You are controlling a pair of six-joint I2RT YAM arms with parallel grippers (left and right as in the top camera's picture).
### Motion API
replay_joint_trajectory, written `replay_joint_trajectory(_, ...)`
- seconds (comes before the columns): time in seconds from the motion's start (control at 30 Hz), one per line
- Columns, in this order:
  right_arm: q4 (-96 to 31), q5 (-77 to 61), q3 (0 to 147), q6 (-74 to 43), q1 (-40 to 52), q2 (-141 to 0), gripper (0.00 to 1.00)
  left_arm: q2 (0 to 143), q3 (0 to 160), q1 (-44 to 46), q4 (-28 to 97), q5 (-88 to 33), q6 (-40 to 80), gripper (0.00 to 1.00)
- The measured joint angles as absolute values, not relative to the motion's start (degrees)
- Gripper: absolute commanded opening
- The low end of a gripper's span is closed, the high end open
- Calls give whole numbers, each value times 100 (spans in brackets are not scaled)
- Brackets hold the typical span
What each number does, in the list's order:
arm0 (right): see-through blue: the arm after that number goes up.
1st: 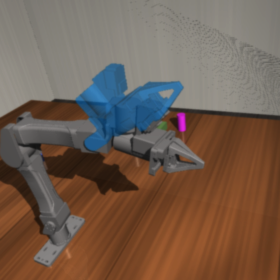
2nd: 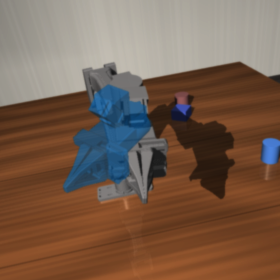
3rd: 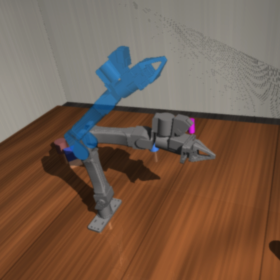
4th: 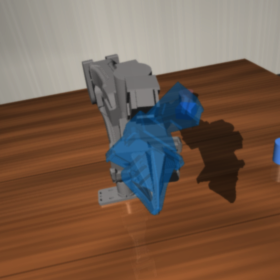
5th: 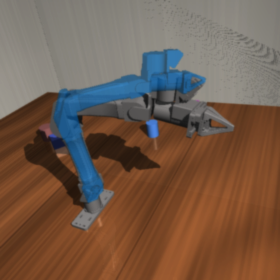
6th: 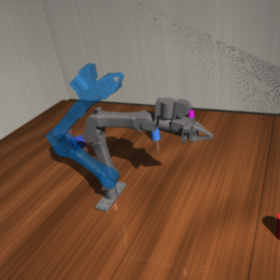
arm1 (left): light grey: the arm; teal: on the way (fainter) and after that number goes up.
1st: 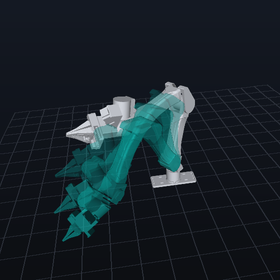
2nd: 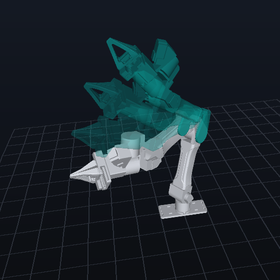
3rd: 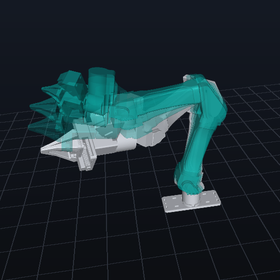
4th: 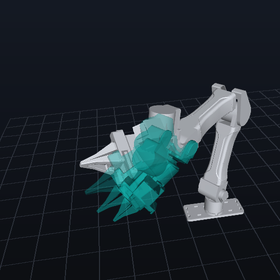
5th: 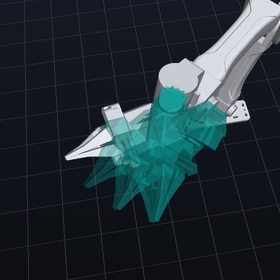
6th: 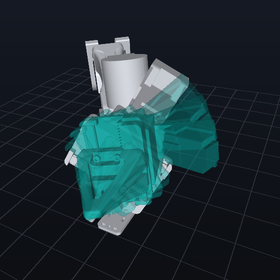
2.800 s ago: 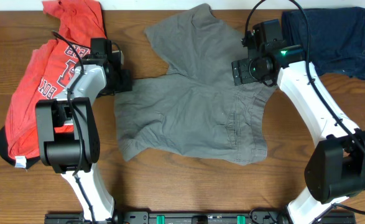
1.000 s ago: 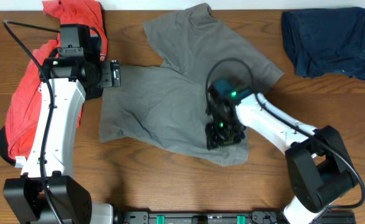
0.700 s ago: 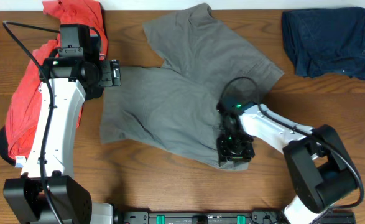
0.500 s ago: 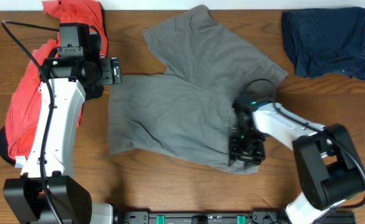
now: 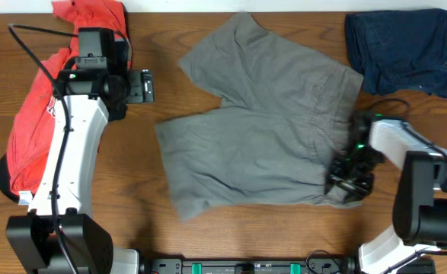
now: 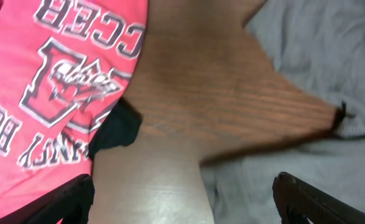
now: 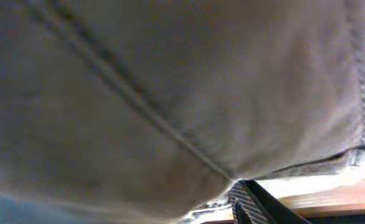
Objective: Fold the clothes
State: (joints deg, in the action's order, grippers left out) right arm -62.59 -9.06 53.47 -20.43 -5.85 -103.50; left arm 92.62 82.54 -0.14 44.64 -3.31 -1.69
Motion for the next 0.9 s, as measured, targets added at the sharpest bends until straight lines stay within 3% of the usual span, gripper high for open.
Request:
replay_joint_trajectory(0.17,-6418,-939,5819,-1577,-757,-9948,54,9509,8254,176,3938,-469,-167,93)
replay_joint_trajectory(0.43,-6283,-1133,7216,-1369,-276,-8364,61,10503,8254,248,2213,-1017,510,93)
replay_joint_trajectory(0.9,-5859,-1151,7419,-1315,207,-8020,58,12307,8254,574,-187,-1514,2110,82)
